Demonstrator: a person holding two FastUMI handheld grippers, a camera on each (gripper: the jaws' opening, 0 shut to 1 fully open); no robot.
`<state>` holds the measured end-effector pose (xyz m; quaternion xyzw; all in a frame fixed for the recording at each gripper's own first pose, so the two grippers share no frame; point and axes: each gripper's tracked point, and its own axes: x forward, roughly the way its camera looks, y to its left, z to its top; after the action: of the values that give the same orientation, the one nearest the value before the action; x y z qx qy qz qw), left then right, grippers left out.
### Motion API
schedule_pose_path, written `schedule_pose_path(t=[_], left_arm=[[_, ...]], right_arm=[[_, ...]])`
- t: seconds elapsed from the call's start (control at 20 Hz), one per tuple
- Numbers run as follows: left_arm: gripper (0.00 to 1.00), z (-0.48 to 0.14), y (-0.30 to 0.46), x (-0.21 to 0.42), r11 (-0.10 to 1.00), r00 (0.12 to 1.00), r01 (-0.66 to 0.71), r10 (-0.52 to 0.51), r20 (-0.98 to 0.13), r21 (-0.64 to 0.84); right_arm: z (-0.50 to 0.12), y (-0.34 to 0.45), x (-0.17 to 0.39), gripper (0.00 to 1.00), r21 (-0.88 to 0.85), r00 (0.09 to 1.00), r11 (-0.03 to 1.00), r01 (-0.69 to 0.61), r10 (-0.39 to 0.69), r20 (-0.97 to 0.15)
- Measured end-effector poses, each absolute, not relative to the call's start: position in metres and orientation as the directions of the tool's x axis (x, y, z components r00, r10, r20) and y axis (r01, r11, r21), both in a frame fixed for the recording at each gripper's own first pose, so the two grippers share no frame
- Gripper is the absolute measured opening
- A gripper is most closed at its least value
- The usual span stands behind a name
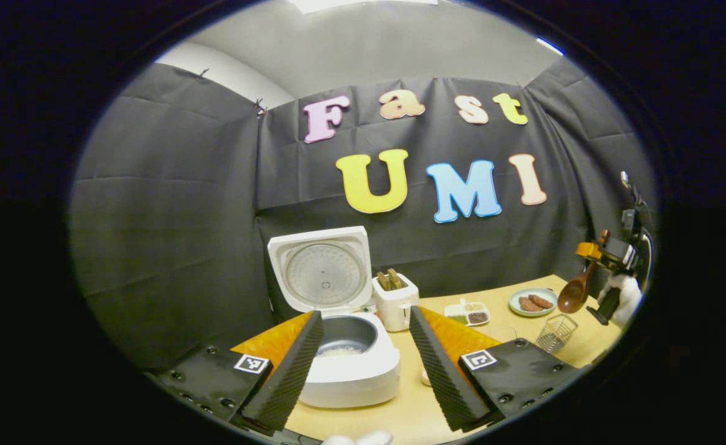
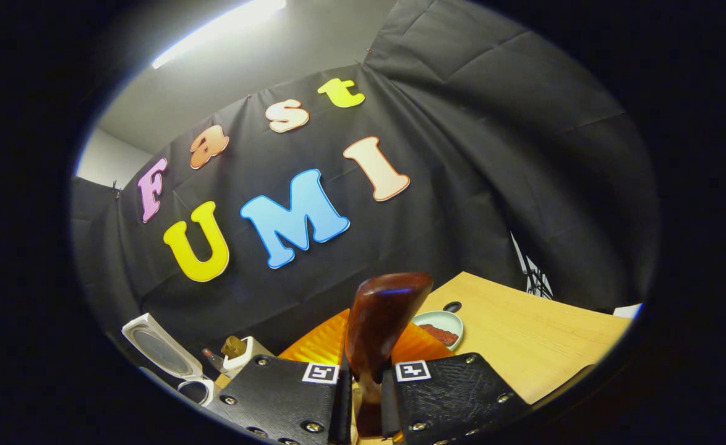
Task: Close the left gripper, press the button to open the rice cooker; take a wooden spoon from the chopstick holder with the right hand, scoop a spoonful of rice and pour it into the rice cooker, then put the wooden spoon back into the chopstick holder.
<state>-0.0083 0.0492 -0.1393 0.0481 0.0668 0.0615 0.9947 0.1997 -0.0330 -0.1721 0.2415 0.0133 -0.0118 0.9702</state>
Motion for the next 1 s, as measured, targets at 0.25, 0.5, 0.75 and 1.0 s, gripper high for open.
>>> schedule_pose_path(t=[0.25, 0.5, 0.75, 1.0], left_arm=[[0.99, -0.140, 0.037, -0.002, 0.987, 0.985, -0.108, 0.123, -0.125, 0.123], [0.97, -0.143, 0.030, 0.003, 0.985, 0.984, -0.103, 0.122, -0.131, 0.138], [0.97, -0.147, 0.020, 0.010, 0.985, 0.984, -0.092, 0.113, -0.139, 0.147], [0.99, -0.144, 0.018, 0.013, 0.984, 0.985, -0.087, 0.109, -0.134, 0.158]], right_arm=[[-0.217, -0.041, 0.212, 0.19, 0.439, 0.998, 0.898, 0.044, -0.018, -0.063], [-0.254, -0.058, 0.224, 0.19, 0.422, 0.993, 0.902, 0.089, -0.050, -0.103], [-0.295, -0.052, 0.226, 0.19, 0.413, 0.985, 0.905, 0.103, -0.035, -0.167], [-0.323, -0.058, 0.226, 0.19, 0.427, 0.970, 0.891, 0.155, -0.054, -0.239]])
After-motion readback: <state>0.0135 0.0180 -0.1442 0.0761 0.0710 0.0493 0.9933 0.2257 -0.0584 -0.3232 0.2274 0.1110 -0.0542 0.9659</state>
